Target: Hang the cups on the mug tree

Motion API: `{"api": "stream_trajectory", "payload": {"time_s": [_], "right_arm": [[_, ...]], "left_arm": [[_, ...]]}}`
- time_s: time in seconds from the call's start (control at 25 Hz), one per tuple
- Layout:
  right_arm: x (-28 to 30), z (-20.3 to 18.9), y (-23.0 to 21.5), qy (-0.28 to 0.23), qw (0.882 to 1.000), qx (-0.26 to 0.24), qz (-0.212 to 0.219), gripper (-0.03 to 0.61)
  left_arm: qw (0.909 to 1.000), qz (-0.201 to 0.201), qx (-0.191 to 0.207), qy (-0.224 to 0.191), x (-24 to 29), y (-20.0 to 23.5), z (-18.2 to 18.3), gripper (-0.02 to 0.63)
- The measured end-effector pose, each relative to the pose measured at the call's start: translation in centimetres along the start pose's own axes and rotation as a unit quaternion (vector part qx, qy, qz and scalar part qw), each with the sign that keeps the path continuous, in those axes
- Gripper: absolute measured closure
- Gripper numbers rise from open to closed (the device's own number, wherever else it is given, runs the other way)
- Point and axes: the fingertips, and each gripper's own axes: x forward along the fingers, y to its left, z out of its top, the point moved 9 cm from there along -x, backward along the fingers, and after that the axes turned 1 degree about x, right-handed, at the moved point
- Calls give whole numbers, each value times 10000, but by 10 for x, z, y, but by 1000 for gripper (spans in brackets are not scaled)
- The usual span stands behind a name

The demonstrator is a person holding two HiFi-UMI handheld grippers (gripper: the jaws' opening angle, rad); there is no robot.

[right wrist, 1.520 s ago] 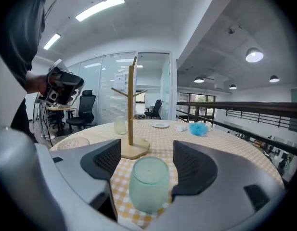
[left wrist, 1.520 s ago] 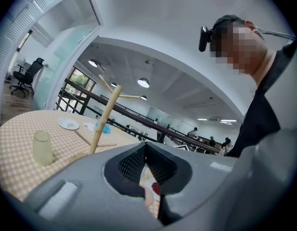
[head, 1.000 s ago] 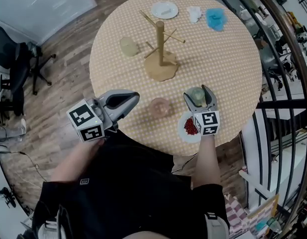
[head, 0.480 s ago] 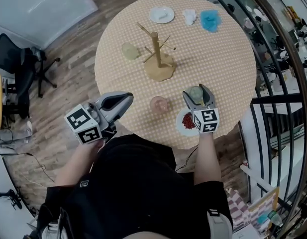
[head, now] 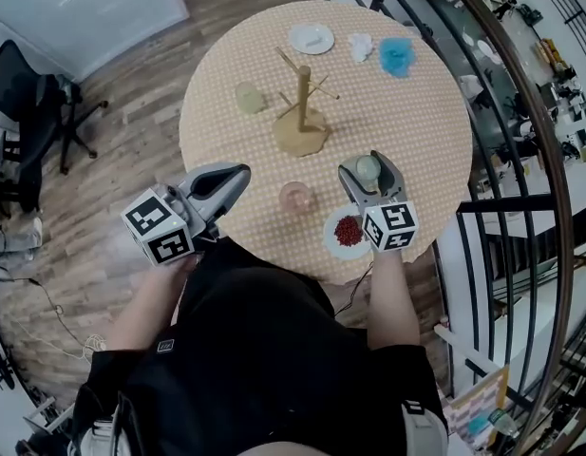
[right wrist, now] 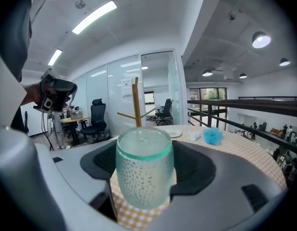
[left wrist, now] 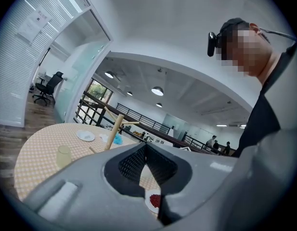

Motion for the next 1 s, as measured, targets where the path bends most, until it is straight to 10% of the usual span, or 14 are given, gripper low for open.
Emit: {"api": "stream_trajectory", "payload": {"time_s": [1.0], "right_arm": [[101, 22, -3, 38, 9982, 363, 476, 235]], "left_arm": [[9984, 403, -382, 78, -15, 49, -11, 606]]}}
